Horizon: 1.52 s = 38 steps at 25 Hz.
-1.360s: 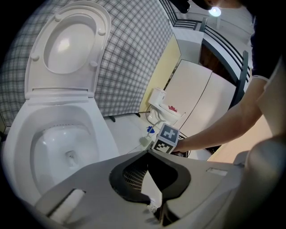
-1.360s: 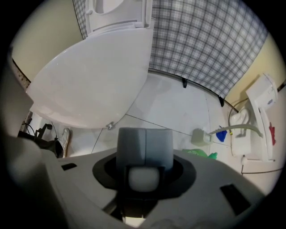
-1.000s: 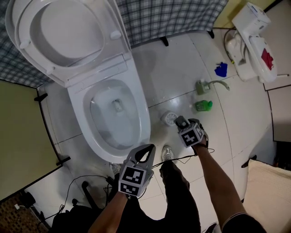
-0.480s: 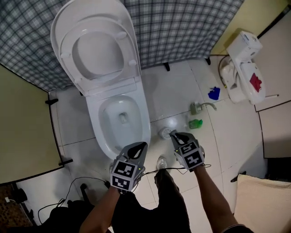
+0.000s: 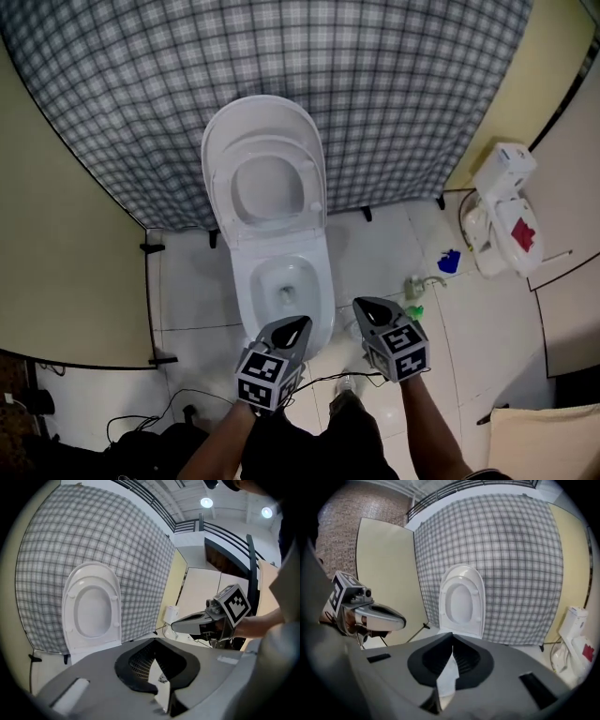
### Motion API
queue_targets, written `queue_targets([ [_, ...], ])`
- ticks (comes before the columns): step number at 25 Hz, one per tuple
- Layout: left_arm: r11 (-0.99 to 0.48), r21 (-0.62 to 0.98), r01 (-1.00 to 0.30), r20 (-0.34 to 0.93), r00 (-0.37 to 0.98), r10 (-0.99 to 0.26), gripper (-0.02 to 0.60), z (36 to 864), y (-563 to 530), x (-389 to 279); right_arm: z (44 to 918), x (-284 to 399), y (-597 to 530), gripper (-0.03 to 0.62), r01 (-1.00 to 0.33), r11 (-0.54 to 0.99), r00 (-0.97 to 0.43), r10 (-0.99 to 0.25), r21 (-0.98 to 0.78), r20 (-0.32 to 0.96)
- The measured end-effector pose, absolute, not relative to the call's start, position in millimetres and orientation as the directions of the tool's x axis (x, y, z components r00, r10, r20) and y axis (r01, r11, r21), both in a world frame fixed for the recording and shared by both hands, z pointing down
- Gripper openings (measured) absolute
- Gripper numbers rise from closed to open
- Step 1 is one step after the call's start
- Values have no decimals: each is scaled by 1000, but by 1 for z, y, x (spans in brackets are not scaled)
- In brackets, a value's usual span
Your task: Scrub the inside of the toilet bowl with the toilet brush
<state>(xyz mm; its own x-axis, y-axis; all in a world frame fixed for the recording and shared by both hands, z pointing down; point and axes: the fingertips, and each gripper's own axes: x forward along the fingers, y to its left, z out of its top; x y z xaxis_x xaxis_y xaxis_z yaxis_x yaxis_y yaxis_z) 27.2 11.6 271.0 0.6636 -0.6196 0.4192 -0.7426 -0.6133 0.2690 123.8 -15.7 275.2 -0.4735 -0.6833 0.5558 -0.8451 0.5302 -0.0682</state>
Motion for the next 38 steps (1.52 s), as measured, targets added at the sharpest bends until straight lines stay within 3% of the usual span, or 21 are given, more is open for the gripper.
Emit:
queue_targets([
  [9,-597,200,-777,315,628,-711,8,180,6,-16,151,55,-14,0,-738,631,-674,-707,-241,214],
  [17,-599,162,-784,229,620,-750,8,120,10,-30,63,46,-16,0,-674,691,-702,-709,-261,-63],
  [23,-584,109,-804,168,594,-786,8,91,56,-37,53,28,30,0,-610,769,-776,-628,-191,-50],
  [38,-590,134,-796,172,605,-778,8,64,-21,-36,43,14,-32,0,-601,779,-797,-600,-177,69],
])
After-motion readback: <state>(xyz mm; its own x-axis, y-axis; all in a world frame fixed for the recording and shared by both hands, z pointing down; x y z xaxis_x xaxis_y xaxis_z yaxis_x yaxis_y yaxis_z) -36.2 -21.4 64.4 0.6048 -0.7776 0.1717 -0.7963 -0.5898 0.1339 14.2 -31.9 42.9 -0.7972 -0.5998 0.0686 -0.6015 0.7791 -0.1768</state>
